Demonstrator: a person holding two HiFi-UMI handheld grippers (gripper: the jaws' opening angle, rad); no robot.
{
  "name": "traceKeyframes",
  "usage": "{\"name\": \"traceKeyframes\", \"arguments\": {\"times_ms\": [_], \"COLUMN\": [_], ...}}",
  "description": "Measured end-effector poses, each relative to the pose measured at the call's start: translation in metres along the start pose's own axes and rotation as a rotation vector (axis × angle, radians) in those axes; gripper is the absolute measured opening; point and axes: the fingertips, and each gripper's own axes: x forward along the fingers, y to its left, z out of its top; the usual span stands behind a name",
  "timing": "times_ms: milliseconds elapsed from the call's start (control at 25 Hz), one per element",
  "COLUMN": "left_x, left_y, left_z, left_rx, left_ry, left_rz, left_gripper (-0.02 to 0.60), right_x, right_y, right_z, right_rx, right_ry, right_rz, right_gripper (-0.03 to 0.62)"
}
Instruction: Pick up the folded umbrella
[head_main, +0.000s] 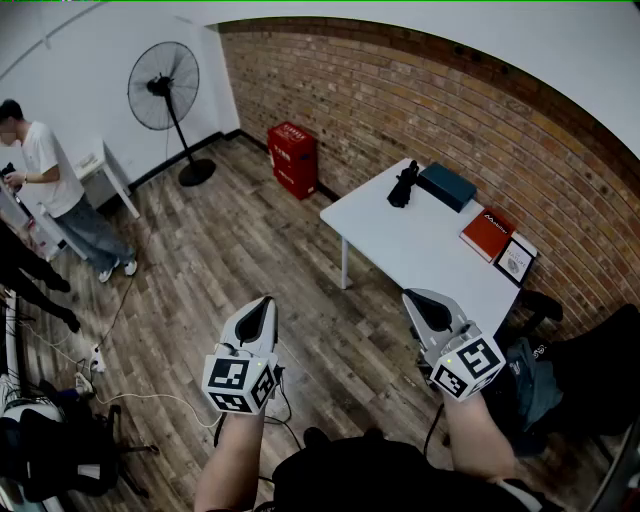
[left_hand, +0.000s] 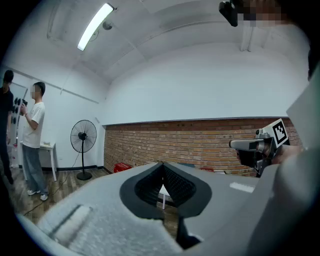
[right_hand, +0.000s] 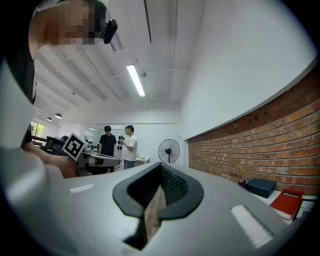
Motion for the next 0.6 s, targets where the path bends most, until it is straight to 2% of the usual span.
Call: {"name": "traceKeyframes", "arguments": {"times_ms": [440,600], "left_x": [-0.030,-0.038], "left_y": [0.043,0.059], "left_z": [-0.018,-0.027], "left_rx": [-0.017,-0.019], "left_ry": [0.015,0.026], "left_rz": [-0.005,-0.020], "left_gripper": [0.005,0.005], "right_x": [0.026,0.032], "right_y": [0.039,0.057], "right_z": [-0.019,-0.033], "right_rx": [0.004,0.041], "right_ry": [0.040,0.064], "right_rz": [-0.003,-0.007], "right_gripper": [-0.002,-0.002]}}
